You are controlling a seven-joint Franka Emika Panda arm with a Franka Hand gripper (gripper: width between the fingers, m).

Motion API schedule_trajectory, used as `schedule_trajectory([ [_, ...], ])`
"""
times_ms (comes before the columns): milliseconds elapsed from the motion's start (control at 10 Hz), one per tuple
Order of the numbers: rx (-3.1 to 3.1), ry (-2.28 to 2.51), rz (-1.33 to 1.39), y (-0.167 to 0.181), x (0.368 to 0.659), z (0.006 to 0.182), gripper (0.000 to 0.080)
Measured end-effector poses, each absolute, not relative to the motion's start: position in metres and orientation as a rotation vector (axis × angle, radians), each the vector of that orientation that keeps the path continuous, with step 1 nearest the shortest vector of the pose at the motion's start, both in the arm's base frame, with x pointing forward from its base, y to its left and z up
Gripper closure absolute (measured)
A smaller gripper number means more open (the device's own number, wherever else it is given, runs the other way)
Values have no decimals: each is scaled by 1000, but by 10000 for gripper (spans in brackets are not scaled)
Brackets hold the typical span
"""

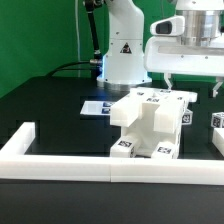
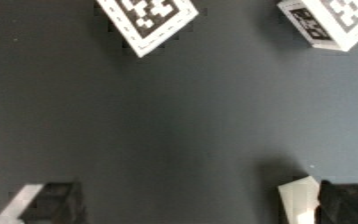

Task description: Assemble chair

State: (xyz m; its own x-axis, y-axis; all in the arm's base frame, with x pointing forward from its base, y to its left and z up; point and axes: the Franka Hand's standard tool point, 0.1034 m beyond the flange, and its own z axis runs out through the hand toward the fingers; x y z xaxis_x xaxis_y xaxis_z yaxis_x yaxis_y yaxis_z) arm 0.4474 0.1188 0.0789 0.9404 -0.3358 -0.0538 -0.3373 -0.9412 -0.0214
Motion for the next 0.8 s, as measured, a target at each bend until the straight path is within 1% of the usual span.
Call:
schedule_trajectory([
  [200, -3054, 572, 89, 129, 442, 84, 150],
  [500, -3044, 640, 102, 149, 430, 82, 150],
  [800, -3047, 685, 112, 174, 423, 72, 150],
])
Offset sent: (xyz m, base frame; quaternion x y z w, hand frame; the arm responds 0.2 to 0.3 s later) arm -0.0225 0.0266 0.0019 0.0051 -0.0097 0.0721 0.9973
